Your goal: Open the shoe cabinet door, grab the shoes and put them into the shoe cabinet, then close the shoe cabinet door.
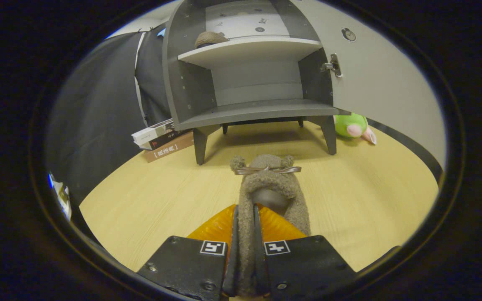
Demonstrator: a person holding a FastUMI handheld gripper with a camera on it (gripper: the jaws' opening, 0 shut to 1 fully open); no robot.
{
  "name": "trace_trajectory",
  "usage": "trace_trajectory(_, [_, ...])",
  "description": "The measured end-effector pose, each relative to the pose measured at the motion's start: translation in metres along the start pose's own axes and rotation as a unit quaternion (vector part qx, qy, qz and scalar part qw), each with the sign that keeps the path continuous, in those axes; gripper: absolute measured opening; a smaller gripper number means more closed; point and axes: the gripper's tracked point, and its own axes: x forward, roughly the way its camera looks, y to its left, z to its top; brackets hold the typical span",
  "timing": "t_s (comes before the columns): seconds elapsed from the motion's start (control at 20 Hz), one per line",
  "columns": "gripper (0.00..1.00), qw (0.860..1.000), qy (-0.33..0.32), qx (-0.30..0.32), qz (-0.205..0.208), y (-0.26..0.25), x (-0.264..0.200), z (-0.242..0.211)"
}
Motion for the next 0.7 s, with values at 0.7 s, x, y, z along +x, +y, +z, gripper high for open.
trace_trajectory(0.7, [0.13, 0.994, -0.105, -0.025, 0.008, 0.009, -0.097, 0.095])
